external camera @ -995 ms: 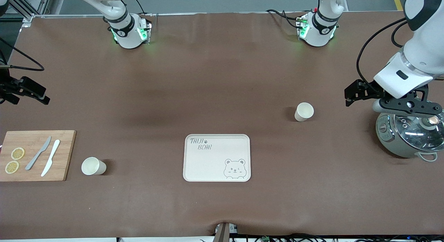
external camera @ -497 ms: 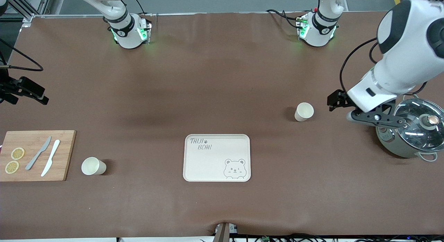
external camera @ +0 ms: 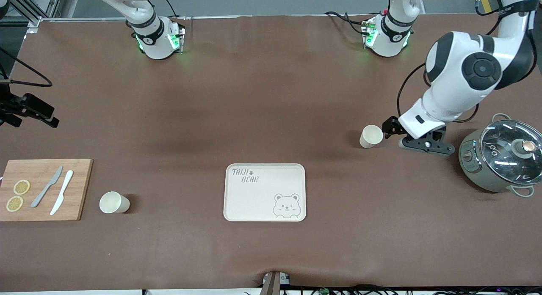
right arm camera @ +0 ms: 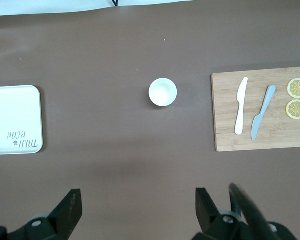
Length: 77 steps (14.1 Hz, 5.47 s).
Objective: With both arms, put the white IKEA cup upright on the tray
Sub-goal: 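Move the left gripper down over the white cup near it, then grasp the cup with the left gripper while the right gripper reaches the other cup, then lift both cups and carry them toward the white bear tray, then lower both cups upright onto the tray and open both grippers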
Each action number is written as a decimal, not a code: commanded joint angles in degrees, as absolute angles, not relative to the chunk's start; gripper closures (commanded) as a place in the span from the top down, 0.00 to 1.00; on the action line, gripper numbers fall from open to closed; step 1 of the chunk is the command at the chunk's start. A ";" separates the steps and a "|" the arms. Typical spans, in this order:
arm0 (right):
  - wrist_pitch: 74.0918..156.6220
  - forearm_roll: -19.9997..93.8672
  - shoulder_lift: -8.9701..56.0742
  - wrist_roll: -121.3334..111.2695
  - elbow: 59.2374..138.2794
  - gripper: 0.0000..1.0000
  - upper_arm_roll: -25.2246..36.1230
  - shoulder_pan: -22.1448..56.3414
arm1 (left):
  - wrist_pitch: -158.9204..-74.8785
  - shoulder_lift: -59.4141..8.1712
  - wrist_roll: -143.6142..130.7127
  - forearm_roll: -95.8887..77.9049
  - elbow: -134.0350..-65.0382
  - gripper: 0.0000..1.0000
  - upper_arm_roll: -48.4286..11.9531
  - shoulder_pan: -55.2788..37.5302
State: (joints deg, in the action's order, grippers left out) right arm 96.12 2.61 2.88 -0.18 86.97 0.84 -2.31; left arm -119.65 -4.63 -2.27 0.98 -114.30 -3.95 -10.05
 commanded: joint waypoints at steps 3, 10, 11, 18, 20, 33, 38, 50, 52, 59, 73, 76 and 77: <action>96.50 1.76 5.43 0.00 86.84 1.00 0.62 -2.11 | -130.40 -1.05 -2.20 0.35 -126.54 1.00 -4.31 -9.58; 105.63 1.85 16.06 -0.53 86.75 1.00 0.44 -1.15 | -142.82 -0.88 -2.11 0.44 -137.10 1.00 -4.75 -9.49; 107.47 1.93 18.17 -0.79 86.75 1.00 0.44 -1.06 | -143.08 -0.70 -2.11 0.44 -137.98 1.00 -4.75 -9.49; 121.36 1.67 31.10 -1.14 86.66 1.00 0.44 0.79 | -151.61 -2.81 -2.02 0.53 -142.03 1.00 -4.66 -8.97; 124.70 1.32 34.26 -2.89 86.66 1.00 0.44 0.62 | -151.70 -2.99 -2.02 0.61 -142.29 1.00 -4.66 -8.96; 130.61 1.05 43.51 -8.70 84.73 0.49 0.70 -1.14 | -166.73 -9.67 1.58 1.23 -147.22 1.00 -4.57 -6.06; 130.69 1.14 43.51 -8.79 83.67 0.00 0.70 -0.88 | -166.73 -10.02 2.02 1.23 -146.78 1.00 -4.57 -6.15; 129.29 1.93 42.28 -4.67 78.14 0.00 0.35 3.25 | -166.73 -11.87 -0.26 1.23 -143.71 0.00 -5.01 -8.17; 126.75 1.93 42.28 -1.16 76.48 0.00 0.35 4.48 | -166.55 -11.86 -1.22 1.14 -141.96 0.00 -5.18 -8.26; 123.49 2.20 41.92 8.34 73.21 0.00 0.00 8.26 | -151.04 -20.45 -20.62 1.14 -119.41 0.00 -6.33 -16.50; 124.36 2.90 43.06 23.55 69.88 0.00 0.09 22.84 | -130.78 -45.69 -44.03 9.58 -76.39 0.00 -4.14 -30.58; 124.80 2.81 44.20 21.63 69.52 0.00 -0.78 24.87 | -131.13 -49.65 -44.21 9.41 -71.64 0.00 -2.12 -32.87; 126.81 2.81 45.08 21.53 69.09 0.00 -1.23 25.31 | -131.31 -50.35 -44.21 9.40 -71.02 0.00 -1.85 -33.22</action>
